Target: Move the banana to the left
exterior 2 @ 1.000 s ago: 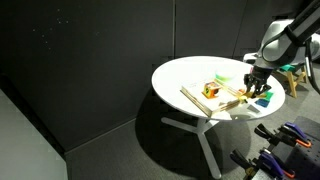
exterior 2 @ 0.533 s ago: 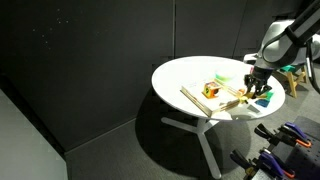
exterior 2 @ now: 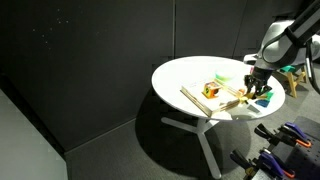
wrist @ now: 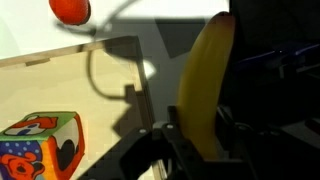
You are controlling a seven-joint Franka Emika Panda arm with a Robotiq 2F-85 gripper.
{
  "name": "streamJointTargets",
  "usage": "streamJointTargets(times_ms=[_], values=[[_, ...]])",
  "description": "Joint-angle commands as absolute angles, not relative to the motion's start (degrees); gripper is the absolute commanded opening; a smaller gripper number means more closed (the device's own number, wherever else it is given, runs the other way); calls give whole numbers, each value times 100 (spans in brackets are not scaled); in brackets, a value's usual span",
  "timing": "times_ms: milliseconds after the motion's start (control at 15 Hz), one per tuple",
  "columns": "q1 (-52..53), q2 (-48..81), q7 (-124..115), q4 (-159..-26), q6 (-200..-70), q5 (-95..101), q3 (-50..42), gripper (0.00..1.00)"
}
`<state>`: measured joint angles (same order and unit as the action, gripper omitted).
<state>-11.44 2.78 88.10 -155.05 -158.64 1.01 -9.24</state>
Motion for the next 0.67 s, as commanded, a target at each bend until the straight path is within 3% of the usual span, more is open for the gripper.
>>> streamJointTargets(times_ms=[0,600], values=[[-1162,362,8785,-15555,-16041,226,-941,15],[-1202,761,8714,-15416,-16367,196,-848,15]])
